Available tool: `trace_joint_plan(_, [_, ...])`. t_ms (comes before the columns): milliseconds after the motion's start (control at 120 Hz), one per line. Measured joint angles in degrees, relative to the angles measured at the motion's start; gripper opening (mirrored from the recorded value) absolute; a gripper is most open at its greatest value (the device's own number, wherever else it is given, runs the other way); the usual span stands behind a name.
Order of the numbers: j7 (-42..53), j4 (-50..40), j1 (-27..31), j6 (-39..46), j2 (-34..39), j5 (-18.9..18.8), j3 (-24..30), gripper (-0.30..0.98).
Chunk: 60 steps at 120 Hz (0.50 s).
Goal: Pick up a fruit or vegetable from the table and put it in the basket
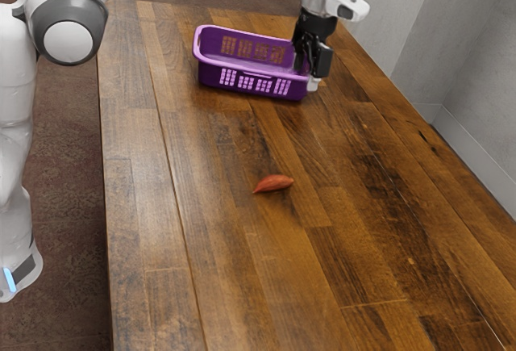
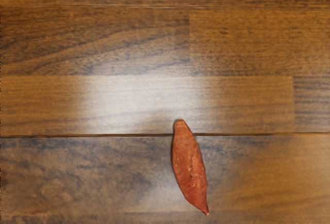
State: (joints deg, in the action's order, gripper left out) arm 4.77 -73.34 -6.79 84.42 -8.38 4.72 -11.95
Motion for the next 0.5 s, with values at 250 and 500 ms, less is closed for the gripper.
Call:
trace_joint_plan(250, [0.9, 0.1, 0.0, 2.3, -0.1, 0.0, 0.0, 0.69])
trace_joint_plan(500, [-6.6, -13.3, -0.7, 1.0, 0.3, -0.6, 4.3, 0.68])
